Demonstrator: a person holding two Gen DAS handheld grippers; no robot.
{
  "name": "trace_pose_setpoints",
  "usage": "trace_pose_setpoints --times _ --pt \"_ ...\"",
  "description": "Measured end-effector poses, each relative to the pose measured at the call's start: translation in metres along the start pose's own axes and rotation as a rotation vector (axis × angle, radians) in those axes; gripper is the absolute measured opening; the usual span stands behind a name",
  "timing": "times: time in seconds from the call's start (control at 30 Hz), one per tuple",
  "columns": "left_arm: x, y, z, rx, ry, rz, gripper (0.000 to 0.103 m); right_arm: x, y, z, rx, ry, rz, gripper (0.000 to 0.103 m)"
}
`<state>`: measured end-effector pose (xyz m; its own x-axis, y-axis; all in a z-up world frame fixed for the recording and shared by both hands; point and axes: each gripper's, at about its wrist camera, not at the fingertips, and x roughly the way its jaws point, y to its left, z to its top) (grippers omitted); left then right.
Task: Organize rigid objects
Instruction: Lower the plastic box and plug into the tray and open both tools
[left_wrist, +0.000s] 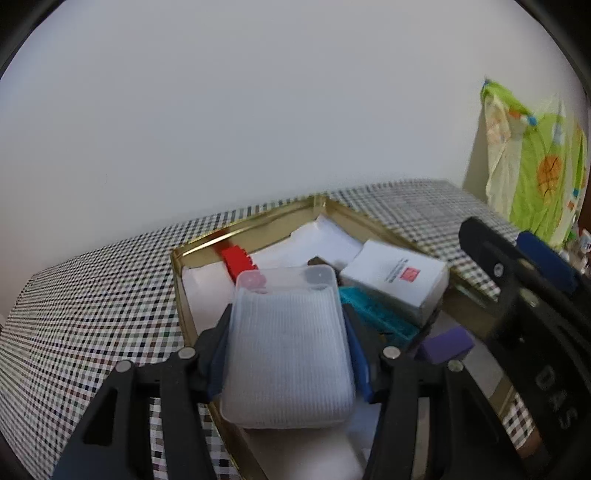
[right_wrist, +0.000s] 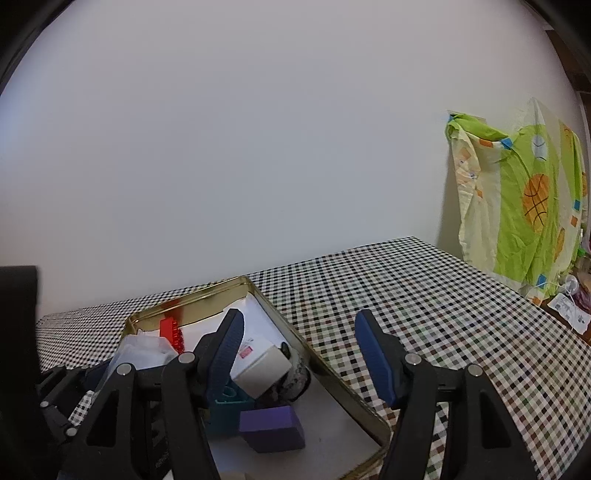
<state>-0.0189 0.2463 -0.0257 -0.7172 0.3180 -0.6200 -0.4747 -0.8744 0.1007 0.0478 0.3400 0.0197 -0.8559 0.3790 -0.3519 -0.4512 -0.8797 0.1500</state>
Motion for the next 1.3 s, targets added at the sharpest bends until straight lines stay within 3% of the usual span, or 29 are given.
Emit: trace_pose_setpoints --times 0.07,0.13,0.17,0.2,0.23,0.3,0.53,0.9,1.3 --pt "0.005 -0.004 0.002 0.024 0.043 -0.022 0.057 0.003 0.0 -0.001 -0.004 0.013 0.019 0.068" --pt "0.004 -0.006 0.002 0.04 0.04 -0.02 0.08 0.008 -0.003 -0.004 0.003 0.039 0.036 0.08" --pt "0.002 -0.008 0.002 0.045 0.03 -0.014 0.086 0.009 -0.005 -0.005 0.012 0.047 0.043 0.083" --pt "-0.001 -0.009 0.002 0.051 0.019 -0.011 0.099 0.009 -0.008 -0.005 0.025 0.05 0.05 0.083" --pt "-0.003 -0.01 0.002 0.06 0.009 -0.005 0.103 0.008 -0.01 -0.005 0.031 0.045 0.051 0.084" --pt "0.0 -0.013 0.002 0.083 0.015 0.008 0.103 0.006 -0.013 -0.005 0.037 0.031 0.036 0.091" --pt "0.003 -0.003 0.003 0.025 0.03 0.018 0.103 0.005 -0.011 -0.005 0.024 0.013 0.038 0.092" --pt "-0.02 0.004 -0.01 -0.012 -0.05 0.073 0.103 0.006 -0.017 -0.004 0.069 0.02 0.054 0.092" --pt "-0.024 0.023 -0.028 -0.104 -0.09 0.069 0.103 -0.009 -0.012 -0.005 0.073 -0.037 0.043 0.093"
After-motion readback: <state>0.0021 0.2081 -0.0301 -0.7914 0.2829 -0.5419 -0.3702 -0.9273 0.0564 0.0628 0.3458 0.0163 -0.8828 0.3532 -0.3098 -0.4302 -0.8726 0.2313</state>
